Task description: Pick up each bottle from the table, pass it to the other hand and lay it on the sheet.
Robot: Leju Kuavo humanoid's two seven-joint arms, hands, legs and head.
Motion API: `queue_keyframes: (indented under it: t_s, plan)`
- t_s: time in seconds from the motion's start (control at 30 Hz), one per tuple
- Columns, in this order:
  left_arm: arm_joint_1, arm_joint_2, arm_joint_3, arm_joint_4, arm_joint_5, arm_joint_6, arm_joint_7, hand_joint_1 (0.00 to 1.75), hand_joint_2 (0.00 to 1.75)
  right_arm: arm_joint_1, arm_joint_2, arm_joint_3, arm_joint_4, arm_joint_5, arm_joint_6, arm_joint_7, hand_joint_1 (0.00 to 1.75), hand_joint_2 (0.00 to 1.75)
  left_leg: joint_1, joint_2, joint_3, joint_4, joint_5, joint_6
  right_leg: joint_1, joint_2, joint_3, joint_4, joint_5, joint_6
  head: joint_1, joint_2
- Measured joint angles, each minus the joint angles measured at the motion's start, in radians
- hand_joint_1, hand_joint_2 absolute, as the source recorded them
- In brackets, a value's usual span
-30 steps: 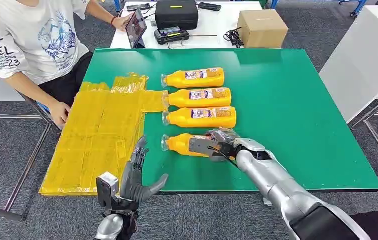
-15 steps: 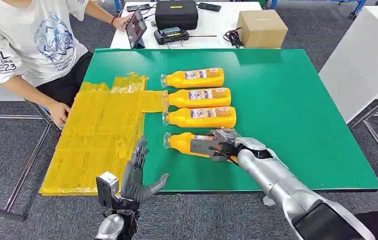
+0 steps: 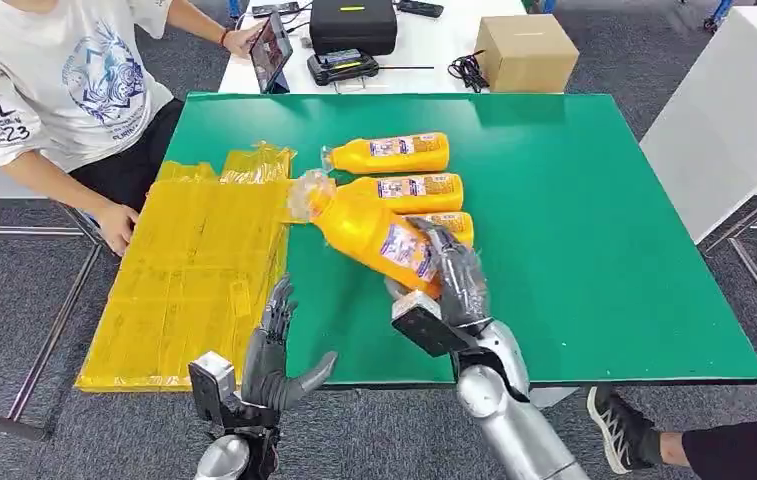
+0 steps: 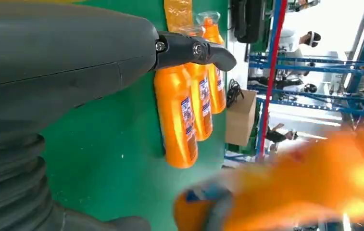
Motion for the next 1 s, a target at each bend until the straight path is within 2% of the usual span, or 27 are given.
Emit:
queue_keyframes:
  t_s: [0.23,0.4,0.57,0.77,1.0]
  plan:
    - [0.002,0.000,-0.003,-0.008,0.000,0.001,-0.003,0.00,1.75,0.054,0.025,-0.057,-0.090,-0.004,-0.010,-0.014,1.75,1.75,-0.001,0.000,0.000,0.000,0.000,0.000,-0.001,0.000,0.000,0.000,0.000,0.000,0.000,0.000]
    - [0.002,0.000,-0.014,-0.012,0.012,0.000,-0.002,0.00,1.75,0.073,0.039,-0.095,-0.096,0.010,-0.057,-0.038,1.75,1.75,-0.001,0.000,0.000,0.000,0.000,0.000,-0.001,0.000,0.000,0.000,0.000,0.000,0.000,0.000]
    - [0.003,0.000,-0.026,-0.037,0.097,-0.100,0.045,0.00,1.75,0.106,0.051,-0.132,-0.090,-0.016,-0.038,-0.076,1.75,1.75,-0.001,0.000,-0.001,0.000,0.000,0.000,-0.001,0.000,0.000,0.000,0.000,0.000,0.000,0.000]
    - [0.000,0.003,-0.068,-0.060,0.235,-0.256,0.126,0.00,1.75,0.152,0.118,-0.110,0.022,-0.008,0.011,-0.175,1.75,1.75,-0.001,0.001,-0.001,0.000,0.000,0.000,0.000,0.000,-0.002,0.000,0.000,0.000,0.000,0.000]
    - [-0.008,0.009,-0.090,-0.050,0.299,-0.277,0.150,0.00,1.75,0.150,0.205,0.000,0.206,-0.011,0.003,-0.209,1.75,1.75,0.000,0.001,-0.002,0.000,0.000,-0.001,0.000,0.001,-0.003,0.000,0.000,0.000,0.000,0.000]
